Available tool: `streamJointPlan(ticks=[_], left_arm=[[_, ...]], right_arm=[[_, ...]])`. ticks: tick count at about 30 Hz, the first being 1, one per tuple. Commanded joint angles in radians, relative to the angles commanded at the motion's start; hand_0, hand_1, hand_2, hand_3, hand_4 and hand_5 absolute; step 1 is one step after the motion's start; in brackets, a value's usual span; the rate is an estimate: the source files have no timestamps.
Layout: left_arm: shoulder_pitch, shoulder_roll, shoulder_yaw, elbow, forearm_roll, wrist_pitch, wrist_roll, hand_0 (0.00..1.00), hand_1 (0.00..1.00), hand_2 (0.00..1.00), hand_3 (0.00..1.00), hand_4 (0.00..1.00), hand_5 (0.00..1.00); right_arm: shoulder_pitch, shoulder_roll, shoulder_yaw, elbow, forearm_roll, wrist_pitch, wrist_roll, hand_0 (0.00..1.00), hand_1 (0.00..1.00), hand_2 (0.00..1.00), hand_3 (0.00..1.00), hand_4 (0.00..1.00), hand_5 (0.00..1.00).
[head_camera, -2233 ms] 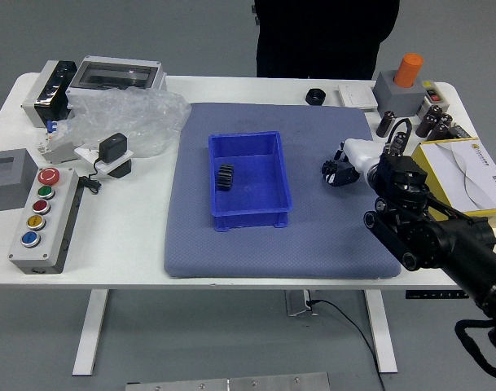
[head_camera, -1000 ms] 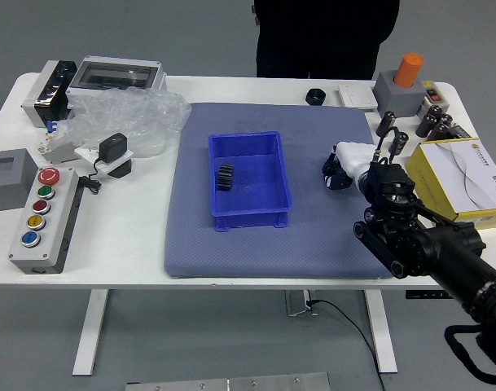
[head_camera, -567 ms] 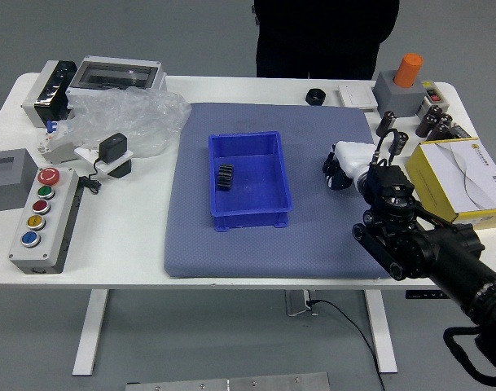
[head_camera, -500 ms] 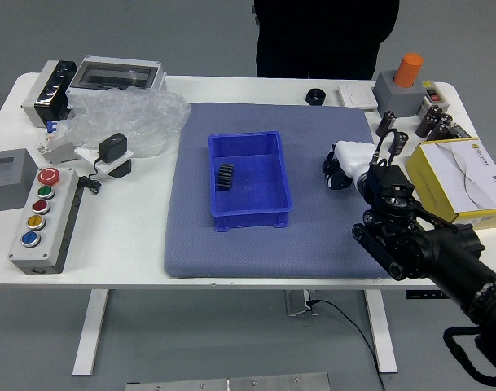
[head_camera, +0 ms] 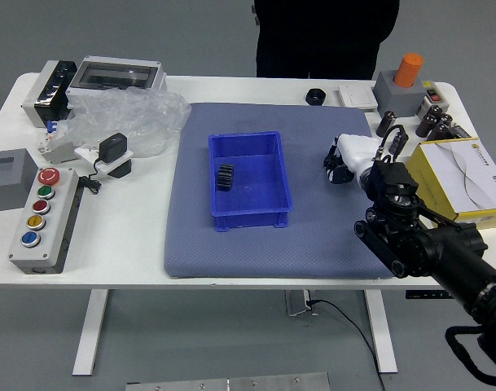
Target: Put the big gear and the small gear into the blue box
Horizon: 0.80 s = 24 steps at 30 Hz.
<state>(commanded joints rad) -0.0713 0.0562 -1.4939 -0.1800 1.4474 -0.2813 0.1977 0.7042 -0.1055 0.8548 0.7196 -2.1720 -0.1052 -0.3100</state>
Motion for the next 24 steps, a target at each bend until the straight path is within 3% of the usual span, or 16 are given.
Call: streamJointPlan(ticks=[9, 16, 24], left_arm=[[-0.001, 0.003, 0.002, 0.000, -0.006, 0.001, -0.001, 0.841, 0.806, 0.813, 0.849, 0.703, 0.278], [-0.001, 0.006, 0.001, 0.000, -0.007, 0.002, -0.001, 0.841, 0.806, 0.813, 0.848, 0.702, 0.278], [-0.001, 0.008, -0.004, 0.000, -0.002, 0.001, -0.002, 0.841, 0.806, 0.813, 0.849, 0.702, 0.281]], right_arm=[[-0.008, -0.034, 0.021, 0.077, -0.017, 0.005, -0.021, 0.637, 0.439, 0.443, 0.556, 0.570, 0.190], [-0.021, -0.067, 0.033, 0.213, -0.051, 0.017, -0.055, 0.634, 0.444, 0.440, 0.554, 0.564, 0.188], [-0.032, -0.066, 0.002, 0.379, -0.060, 0.029, -0.086, 0.632, 0.445, 0.439, 0.549, 0.555, 0.193]])
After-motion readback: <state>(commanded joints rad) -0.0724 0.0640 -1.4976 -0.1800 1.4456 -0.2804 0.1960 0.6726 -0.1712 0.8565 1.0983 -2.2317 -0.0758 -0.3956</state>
